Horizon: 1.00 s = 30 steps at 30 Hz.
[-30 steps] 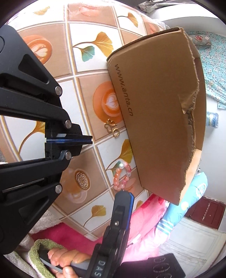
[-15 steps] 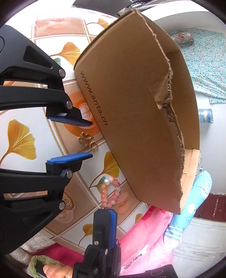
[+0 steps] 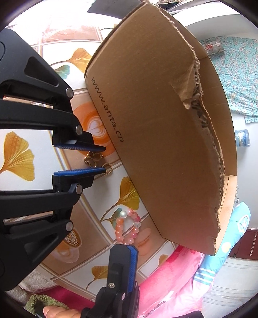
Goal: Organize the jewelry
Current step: 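Lift the gold earring with the left gripper and carry it toward the box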
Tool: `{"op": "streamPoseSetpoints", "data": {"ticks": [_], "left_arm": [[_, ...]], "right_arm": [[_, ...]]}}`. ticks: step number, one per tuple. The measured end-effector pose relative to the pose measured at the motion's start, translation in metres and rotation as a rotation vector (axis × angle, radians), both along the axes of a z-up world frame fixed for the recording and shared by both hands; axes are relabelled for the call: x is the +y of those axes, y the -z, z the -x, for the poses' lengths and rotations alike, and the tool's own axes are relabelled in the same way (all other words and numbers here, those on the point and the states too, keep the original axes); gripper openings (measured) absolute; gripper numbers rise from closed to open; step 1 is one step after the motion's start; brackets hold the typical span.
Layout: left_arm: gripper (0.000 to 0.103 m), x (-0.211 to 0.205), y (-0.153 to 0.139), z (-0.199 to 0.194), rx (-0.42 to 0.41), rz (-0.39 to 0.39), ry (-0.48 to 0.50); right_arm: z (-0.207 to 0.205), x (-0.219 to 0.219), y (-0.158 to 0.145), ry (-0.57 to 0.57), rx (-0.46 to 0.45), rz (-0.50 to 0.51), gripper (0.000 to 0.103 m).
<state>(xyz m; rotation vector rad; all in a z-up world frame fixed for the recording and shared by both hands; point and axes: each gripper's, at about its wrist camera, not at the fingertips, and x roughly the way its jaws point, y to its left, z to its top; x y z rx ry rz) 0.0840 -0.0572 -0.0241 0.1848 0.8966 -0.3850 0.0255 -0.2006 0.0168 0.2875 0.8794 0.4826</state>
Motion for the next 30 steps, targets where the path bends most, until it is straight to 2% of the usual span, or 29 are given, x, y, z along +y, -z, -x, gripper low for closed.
{"op": "streamPoseSetpoints", "data": {"ticks": [10, 14, 19, 23, 26, 30], "left_arm": [[0.015, 0.014, -0.012, 0.024, -0.018, 0.071, -0.006], [0.015, 0.018, -0.036, 0.039, -0.067, 0.119, 0.019], [0.015, 0.024, -0.087, 0.053, -0.159, 0.223, 0.077], [0.015, 0.023, -0.123, 0.050, -0.247, 0.242, 0.099], [0.015, 0.018, -0.136, 0.037, -0.293, 0.197, 0.092], [0.015, 0.011, -0.134, 0.010, -0.268, 0.171, 0.082]], "right_arm": [[0.006, 0.000, -0.008, 0.001, -0.018, 0.005, 0.013], [0.009, 0.002, -0.020, -0.010, -0.047, -0.003, 0.013], [0.007, 0.004, -0.051, -0.033, -0.115, -0.022, 0.013], [-0.003, 0.004, -0.082, -0.060, -0.190, -0.027, 0.013], [-0.016, 0.002, -0.100, -0.073, -0.236, -0.021, 0.013], [-0.043, 0.001, -0.113, -0.079, -0.258, 0.010, 0.013]]}}
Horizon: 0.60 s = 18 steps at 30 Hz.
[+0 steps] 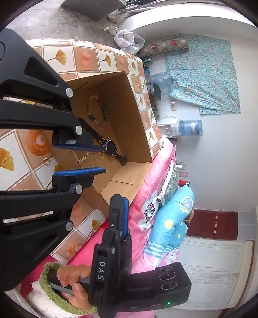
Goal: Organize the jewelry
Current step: 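Lift the gold earring with the left gripper and carry it toward the box, then open the left gripper to drop the gold earring into the box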
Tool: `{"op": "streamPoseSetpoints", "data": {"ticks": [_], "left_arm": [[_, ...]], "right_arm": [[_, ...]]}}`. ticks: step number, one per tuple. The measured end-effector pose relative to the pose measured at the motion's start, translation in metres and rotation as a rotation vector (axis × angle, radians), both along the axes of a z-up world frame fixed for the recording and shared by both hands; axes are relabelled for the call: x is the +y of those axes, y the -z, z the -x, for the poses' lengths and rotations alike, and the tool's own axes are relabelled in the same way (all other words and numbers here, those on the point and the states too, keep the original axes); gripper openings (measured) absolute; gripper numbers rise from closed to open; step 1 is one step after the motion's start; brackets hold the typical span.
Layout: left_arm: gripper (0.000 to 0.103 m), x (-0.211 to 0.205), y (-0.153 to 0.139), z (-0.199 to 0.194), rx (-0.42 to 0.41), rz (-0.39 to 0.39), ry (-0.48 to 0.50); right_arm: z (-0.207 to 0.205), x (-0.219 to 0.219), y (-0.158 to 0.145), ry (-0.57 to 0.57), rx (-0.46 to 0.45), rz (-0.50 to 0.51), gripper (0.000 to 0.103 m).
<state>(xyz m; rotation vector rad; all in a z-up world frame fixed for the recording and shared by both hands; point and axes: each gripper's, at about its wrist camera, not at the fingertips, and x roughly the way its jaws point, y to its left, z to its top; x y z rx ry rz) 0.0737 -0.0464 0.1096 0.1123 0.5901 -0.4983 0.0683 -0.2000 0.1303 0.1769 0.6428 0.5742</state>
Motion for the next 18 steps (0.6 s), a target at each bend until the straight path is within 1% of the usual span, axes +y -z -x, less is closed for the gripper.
{"op": "streamPoseSetpoints", "data": {"ticks": [2, 5, 10, 14, 18], "left_arm": [[0.015, -0.003, 0.004, -0.013, 0.023, -0.023, -0.011], [0.015, -0.005, 0.011, -0.039, 0.087, -0.007, -0.010], [0.015, -0.008, 0.029, -0.079, 0.186, -0.006, -0.041], [0.015, -0.014, 0.044, -0.105, 0.235, -0.023, -0.066], [0.016, -0.016, 0.051, -0.122, 0.273, -0.012, -0.092]], "right_arm": [[-0.016, -0.003, -0.001, 0.004, 0.015, 0.014, 0.013], [-0.041, -0.007, 0.006, 0.003, 0.058, 0.027, 0.013], [-0.080, -0.010, 0.024, 0.010, 0.137, 0.061, 0.013], [-0.097, -0.014, 0.039, 0.026, 0.183, 0.081, 0.013], [-0.105, -0.024, 0.044, 0.049, 0.200, 0.060, 0.016]]}}
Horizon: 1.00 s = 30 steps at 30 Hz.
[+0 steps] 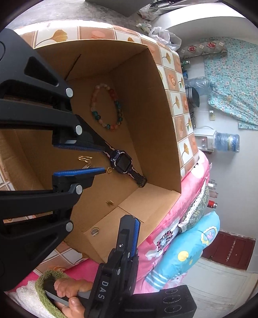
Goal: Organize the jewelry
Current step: 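Open the left gripper to drop the gold earring into the box, then move both grippers back down to the table beside the box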
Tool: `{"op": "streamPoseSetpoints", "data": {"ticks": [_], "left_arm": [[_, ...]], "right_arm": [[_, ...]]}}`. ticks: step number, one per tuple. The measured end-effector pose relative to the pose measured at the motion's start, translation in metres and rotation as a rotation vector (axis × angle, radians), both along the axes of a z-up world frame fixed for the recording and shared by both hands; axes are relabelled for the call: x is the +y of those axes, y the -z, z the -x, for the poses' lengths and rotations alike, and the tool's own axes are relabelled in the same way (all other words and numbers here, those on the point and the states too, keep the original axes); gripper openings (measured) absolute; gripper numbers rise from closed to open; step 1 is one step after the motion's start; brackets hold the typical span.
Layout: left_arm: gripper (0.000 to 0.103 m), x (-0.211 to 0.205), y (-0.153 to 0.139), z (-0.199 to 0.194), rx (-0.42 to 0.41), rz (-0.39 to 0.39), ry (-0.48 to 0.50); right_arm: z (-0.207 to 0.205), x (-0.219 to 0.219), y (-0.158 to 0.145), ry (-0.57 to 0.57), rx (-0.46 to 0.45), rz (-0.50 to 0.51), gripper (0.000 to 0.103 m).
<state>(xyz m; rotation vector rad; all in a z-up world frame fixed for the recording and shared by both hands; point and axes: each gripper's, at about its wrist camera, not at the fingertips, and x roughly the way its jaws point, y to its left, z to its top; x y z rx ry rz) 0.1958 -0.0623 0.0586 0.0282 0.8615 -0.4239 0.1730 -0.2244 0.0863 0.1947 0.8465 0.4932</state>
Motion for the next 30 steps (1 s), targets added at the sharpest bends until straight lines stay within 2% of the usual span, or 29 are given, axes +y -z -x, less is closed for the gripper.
{"op": "streamPoseSetpoints", "data": {"ticks": [2, 4, 13, 19, 22, 26, 28, 30], "left_arm": [[0.017, 0.000, 0.001, -0.002, 0.001, 0.003, -0.006], [0.021, -0.001, 0.002, -0.002, -0.002, 0.003, -0.006], [0.022, -0.002, -0.010, 0.007, -0.043, 0.004, -0.004], [0.034, 0.009, -0.036, 0.043, -0.119, 0.032, 0.015], [0.046, 0.022, -0.051, 0.077, -0.163, 0.055, 0.017], [0.067, 0.041, -0.062, 0.131, -0.232, 0.078, 0.029], [0.074, 0.047, -0.058, 0.152, -0.226, 0.085, 0.026], [0.081, 0.052, -0.045, 0.169, -0.184, 0.088, 0.018]], "right_arm": [[0.000, -0.005, 0.000, 0.006, -0.003, -0.009, 0.024], [0.002, -0.008, 0.000, 0.010, -0.010, -0.012, 0.027], [0.013, -0.022, -0.017, 0.045, -0.051, -0.032, 0.027], [0.038, -0.028, -0.044, 0.058, -0.117, -0.058, 0.027], [0.063, -0.033, -0.057, 0.046, -0.148, -0.103, 0.028], [0.101, -0.034, -0.054, 0.009, -0.154, -0.159, 0.039], [0.117, -0.030, -0.041, -0.009, -0.129, -0.174, 0.040], [0.128, -0.021, -0.021, -0.027, -0.075, -0.189, 0.040]]}}
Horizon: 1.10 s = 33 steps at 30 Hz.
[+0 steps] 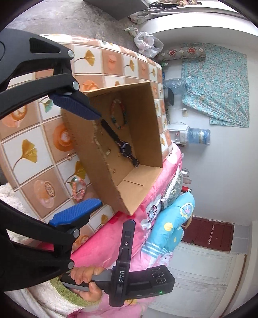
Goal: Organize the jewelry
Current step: 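Move both grippers back down to the table beside the box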
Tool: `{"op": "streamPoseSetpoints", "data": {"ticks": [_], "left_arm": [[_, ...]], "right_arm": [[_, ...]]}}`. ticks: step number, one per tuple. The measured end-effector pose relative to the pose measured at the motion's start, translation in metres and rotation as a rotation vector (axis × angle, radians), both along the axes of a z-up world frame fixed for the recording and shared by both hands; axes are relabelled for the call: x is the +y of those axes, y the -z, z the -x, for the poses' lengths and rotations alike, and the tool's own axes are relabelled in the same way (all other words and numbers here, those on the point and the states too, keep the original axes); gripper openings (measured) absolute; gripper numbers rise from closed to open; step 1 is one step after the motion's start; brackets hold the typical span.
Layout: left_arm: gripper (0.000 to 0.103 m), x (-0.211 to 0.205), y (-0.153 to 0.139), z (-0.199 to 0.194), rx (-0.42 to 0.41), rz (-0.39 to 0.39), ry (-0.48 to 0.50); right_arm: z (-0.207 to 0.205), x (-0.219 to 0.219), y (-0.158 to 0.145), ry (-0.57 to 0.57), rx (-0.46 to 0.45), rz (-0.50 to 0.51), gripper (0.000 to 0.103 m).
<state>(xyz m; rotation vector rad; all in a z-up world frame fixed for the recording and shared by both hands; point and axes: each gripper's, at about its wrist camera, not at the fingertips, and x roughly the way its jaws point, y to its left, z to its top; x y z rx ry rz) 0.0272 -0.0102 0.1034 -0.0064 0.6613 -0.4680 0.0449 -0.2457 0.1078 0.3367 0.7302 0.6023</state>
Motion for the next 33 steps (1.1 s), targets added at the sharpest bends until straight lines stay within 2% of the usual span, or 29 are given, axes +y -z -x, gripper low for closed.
{"op": "streamPoseSetpoints", "data": {"ticks": [3, 6, 9, 12, 17, 24, 33], "left_arm": [[0.084, 0.005, 0.030, 0.013, 0.081, -0.015, -0.033], [0.084, 0.008, 0.072, 0.011, 0.205, -0.061, -0.127], [0.084, 0.013, 0.103, 0.004, 0.289, -0.112, -0.220], [0.084, 0.021, 0.120, 0.001, 0.342, -0.132, -0.280], [0.087, 0.023, 0.126, 0.000, 0.345, -0.197, -0.316], [0.091, 0.020, 0.127, -0.002, 0.343, -0.198, -0.325], [0.094, 0.009, 0.128, -0.002, 0.356, -0.224, -0.349]], "right_arm": [[0.009, 0.020, 0.036, -0.031, 0.099, -0.005, 0.040], [0.014, 0.046, 0.066, -0.038, 0.179, 0.063, 0.040], [0.012, 0.068, 0.082, -0.028, 0.213, 0.155, 0.040], [0.006, 0.085, 0.087, -0.021, 0.221, 0.227, 0.040], [-0.007, 0.102, 0.090, 0.001, 0.227, 0.292, 0.041], [-0.017, 0.116, 0.101, 0.007, 0.262, 0.309, 0.045], [-0.019, 0.128, 0.101, -0.002, 0.263, 0.319, 0.047]]}}
